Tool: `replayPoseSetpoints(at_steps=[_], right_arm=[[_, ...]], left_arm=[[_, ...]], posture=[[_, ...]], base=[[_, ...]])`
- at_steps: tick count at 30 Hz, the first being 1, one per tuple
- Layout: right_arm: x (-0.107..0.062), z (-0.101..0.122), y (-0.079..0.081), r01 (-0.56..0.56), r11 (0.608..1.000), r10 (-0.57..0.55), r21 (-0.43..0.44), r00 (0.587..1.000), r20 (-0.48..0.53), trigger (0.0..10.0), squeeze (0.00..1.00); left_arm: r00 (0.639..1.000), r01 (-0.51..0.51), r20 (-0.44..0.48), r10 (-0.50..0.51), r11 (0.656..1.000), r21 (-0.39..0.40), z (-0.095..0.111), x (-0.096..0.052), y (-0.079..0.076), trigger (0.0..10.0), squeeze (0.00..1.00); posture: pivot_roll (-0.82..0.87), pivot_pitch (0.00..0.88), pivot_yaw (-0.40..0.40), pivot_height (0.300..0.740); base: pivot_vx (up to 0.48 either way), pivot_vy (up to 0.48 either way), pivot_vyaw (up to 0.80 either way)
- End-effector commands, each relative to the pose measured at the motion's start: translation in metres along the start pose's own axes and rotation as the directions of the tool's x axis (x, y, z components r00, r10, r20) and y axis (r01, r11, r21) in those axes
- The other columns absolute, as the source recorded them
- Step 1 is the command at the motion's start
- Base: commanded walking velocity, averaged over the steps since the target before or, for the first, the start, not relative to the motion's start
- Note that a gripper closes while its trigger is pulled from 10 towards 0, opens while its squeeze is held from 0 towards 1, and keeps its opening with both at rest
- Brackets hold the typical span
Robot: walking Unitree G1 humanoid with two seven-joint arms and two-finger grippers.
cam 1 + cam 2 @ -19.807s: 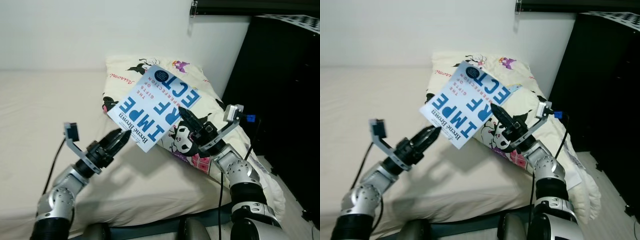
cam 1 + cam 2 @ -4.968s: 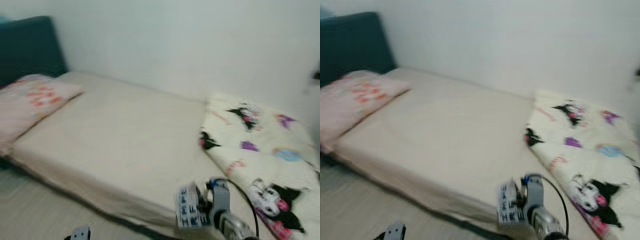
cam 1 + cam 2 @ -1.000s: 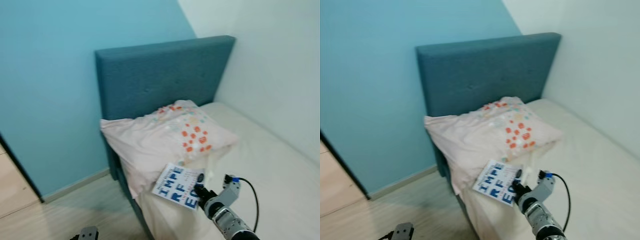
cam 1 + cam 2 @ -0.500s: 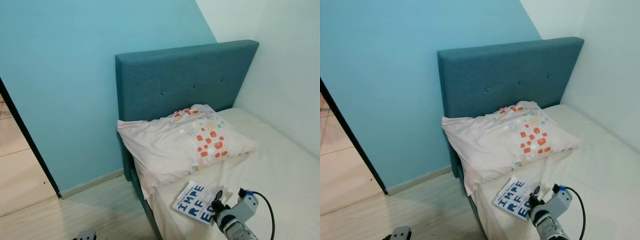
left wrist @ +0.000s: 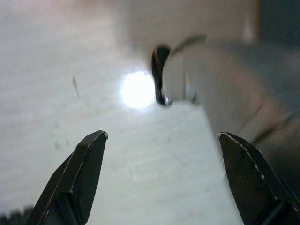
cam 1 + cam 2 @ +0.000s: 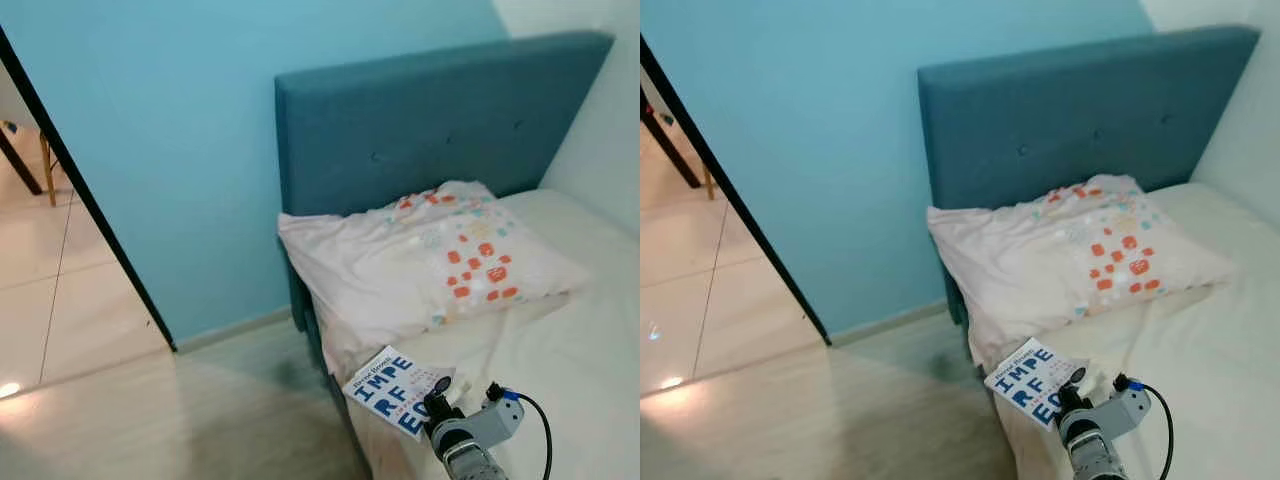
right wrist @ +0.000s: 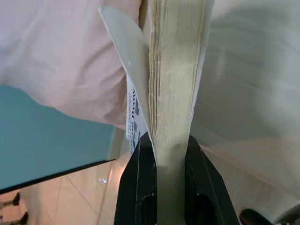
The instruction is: Clean up the room
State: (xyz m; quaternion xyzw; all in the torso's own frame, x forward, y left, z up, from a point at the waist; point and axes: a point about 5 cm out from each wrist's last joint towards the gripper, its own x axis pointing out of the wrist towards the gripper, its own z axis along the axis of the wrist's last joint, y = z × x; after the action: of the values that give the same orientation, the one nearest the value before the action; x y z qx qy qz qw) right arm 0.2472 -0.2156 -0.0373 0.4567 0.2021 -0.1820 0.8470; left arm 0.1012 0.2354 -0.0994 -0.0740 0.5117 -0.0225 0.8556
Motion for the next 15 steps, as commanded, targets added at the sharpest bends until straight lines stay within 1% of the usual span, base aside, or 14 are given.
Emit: replayPoseSetpoints(at_steps=[1,3,4,5,6,7,10,11,13,14,15], right_arm=[[0.001,0.008,0.003,-0.049,0.999,0.050,-0.011,0.998,0.049,10.0,0.00],[0.000,0.010,0.003,-0.053,0.998,0.055,-0.021,0.997,0.056,10.0,0.00],[-0.001,0.019,-0.001,-0.047,0.998,0.050,-0.040,0.995,0.082,10.0,0.00],[-0.001,0.019,-0.001,-0.047,0.998,0.050,-0.040,0.995,0.082,10.0,0.00],[-0.002,0.034,-0.008,-0.034,0.998,0.040,-0.050,0.991,0.131,10.0,0.00],[-0.002,0.034,-0.008,-0.034,0.998,0.040,-0.050,0.991,0.131,10.0,0.00],[-0.006,0.060,-0.016,-0.023,0.998,0.033,-0.050,0.977,0.213,10.0,0.00],[-0.006,0.060,-0.016,-0.023,0.998,0.033,-0.050,0.977,0.213,10.0,0.00],[-0.010,0.081,-0.022,-0.016,0.999,0.029,-0.049,0.960,0.280,10.0,0.00],[-0.010,0.081,-0.022,-0.016,0.999,0.029,-0.049,0.960,0.280,10.0,0.00],[-0.013,0.090,-0.025,-0.010,0.999,0.022,-0.042,0.950,0.312,10.0,0.00]], left_arm=[[1.000,0.013,0.012,-0.013,1.000,0.017,0.004,-0.001,0.003,10.0,0.00],[1.000,0.020,0.021,-0.020,1.000,0.019,0.007,-0.001,0.003,10.0,0.00],[0.999,0.035,0.040,-0.036,0.999,0.023,0.012,0.001,-0.001,10.0,0.00],[0.999,0.035,0.040,-0.036,0.999,0.023,0.012,0.001,-0.001,10.0,0.00],[0.996,0.054,0.064,-0.055,0.998,0.026,0.019,0.004,-0.006,10.0,0.00],[0.996,0.054,0.064,-0.055,0.998,0.026,0.019,0.004,-0.006,10.0,0.00],[0.992,0.084,0.093,-0.087,0.996,0.036,0.027,0.008,-0.014,10.0,0.00],[0.992,0.084,0.093,-0.087,0.996,0.036,0.027,0.008,-0.014,10.0,0.00],[0.989,0.103,0.103,-0.108,0.993,0.052,0.030,0.008,-0.017,10.0,0.00],[0.989,0.103,0.103,-0.108,0.993,0.052,0.030,0.008,-0.017,10.0,0.00],[0.988,0.111,0.101,-0.117,0.992,0.061,0.029,0.008,-0.018,10.0,0.00]], posture=[[0.17,0.264,0.041,0.740],[0.17,0.264,0.041,0.740],[0.16,0.289,0.037,0.740],[0.16,0.289,0.037,0.740],[0.16,0.297,0.032,0.740],[0.16,0.297,0.032,0.740],[0.16,0.309,0.030,0.740],[0.16,0.309,0.030,0.740],[0.16,0.321,0.038,0.740],[0.16,0.321,0.038,0.740],[0.17,0.326,0.043,0.740]], base=[[0.000,0.000,0.00],[0.000,0.000,0.00],[0.000,0.000,0.00],[0.000,0.000,0.00],[0.000,0.000,0.00],[0.000,0.000,0.00],[0.000,0.000,0.00],[0.000,0.000,0.00],[0.000,0.000,0.00],[0.000,0.000,0.00],[0.000,0.000,0.00]])
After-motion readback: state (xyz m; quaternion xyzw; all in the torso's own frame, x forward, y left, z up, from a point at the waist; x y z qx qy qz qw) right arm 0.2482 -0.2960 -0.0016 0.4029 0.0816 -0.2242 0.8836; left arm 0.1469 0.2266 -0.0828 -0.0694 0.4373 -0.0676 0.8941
